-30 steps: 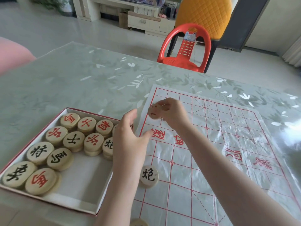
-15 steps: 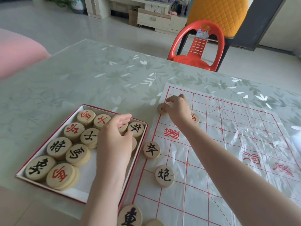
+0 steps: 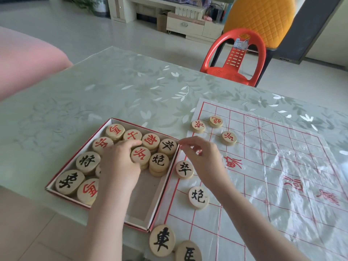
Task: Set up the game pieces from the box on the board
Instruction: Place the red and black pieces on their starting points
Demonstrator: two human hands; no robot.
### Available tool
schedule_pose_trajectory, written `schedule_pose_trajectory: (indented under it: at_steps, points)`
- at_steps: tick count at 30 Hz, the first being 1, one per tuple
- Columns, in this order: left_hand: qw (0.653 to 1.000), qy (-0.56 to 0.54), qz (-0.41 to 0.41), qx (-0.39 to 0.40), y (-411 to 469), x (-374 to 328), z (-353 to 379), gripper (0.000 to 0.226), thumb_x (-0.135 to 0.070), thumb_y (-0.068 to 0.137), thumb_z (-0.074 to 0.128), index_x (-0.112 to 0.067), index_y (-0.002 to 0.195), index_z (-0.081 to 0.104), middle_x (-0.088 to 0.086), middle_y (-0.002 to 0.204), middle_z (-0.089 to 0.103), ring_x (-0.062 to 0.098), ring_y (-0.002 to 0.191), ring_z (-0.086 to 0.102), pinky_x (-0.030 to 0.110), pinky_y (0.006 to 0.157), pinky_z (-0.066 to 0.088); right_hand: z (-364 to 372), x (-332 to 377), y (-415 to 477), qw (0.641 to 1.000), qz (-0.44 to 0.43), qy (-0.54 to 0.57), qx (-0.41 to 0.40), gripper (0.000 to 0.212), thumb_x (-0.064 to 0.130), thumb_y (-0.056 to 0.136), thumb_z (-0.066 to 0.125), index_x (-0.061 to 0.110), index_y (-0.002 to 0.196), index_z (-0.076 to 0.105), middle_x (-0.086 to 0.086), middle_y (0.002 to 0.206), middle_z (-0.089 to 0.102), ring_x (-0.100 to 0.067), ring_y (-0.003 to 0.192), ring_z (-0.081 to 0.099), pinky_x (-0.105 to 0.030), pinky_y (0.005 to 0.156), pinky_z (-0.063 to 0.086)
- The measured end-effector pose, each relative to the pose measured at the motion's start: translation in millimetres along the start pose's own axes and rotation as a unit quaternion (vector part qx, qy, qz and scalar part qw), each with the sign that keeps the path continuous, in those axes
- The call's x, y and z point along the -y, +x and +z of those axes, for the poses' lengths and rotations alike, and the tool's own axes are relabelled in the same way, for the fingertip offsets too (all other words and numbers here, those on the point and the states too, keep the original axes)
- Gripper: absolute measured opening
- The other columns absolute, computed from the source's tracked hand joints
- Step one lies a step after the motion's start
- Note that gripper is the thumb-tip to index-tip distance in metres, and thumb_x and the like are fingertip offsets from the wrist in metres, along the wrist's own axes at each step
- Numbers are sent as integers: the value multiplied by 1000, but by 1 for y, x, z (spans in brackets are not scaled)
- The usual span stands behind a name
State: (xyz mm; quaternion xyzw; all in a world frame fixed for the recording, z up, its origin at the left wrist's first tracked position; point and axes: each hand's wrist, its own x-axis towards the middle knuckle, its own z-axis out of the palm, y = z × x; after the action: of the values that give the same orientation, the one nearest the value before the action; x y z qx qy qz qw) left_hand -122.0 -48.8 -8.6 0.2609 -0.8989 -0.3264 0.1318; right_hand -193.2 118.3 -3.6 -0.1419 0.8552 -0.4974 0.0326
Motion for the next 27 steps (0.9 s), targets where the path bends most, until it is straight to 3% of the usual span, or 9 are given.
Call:
schedule_pose_trajectory:
  at_steps: [3,8,12,16,19,21,24,27]
  points:
    - [998,56,26,9,-1,-3,5,48,-2,72,68,-28,111,64,-3,121,61,27,113,46,35,92,38,-1,5,-10,1000,2,21,6,20,12,88,55,26,88,69,15,80,67,-5,71,54,-9,64,41]
    - [992,121,-10,25,-2,-8,7,44,-10,79,63,-33,116,55,-1,127,51,29,116,34,35,90,30,-4,11,-22,999,-2,38,12,21,8,87,54,22,88,69,10,82,69,-3,74,56,-8,66,42]
    - [996,90,-3,-1,-4,-8,9,41,-8,78,64,-26,114,54,-3,120,58,26,112,36,25,75,17,-2,7,-30,999,4,28,24,23,7,87,54,23,89,69,8,85,70,-8,81,60,-9,68,42]
    - [999,-25,-2,-48,-5,-6,-1,56,-7,63,78,-22,112,57,1,116,59,27,112,46,33,90,34,3,8,-35,999,9,34,29,24,7,86,53,24,89,70,7,87,70,-8,79,59,-9,67,40]
    - [984,-145,-14,-98,-5,0,-15,61,1,60,77,-20,114,56,3,117,56,21,109,52,23,94,38,9,12,-36,999,1,33,43,22,8,87,54,22,92,70,9,88,69,-5,77,56,-8,65,39]
    - [974,-198,-32,-110,-3,6,-22,62,-1,58,76,-28,110,57,1,114,58,22,105,57,37,97,45,14,15,-36,999,-15,9,48,20,11,87,56,25,93,68,15,87,66,-7,84,54,-8,67,37]
    - [968,-218,-46,-116,-2,7,-25,60,-4,57,77,-31,107,60,2,112,61,22,100,61,46,91,49,27,23,-33,996,-44,-54,60,23,13,82,61,24,102,67,28,85,55,-10,102,43,-13,83,35]
    - [965,-238,-49,-97,-2,3,-25,60,-3,57,77,-35,105,61,0,114,62,17,102,61,43,93,49,47,26,-27,987,-75,-134,56,33,24,80,63,23,112,64,11,106,64,-18,110,34,-28,99,30]
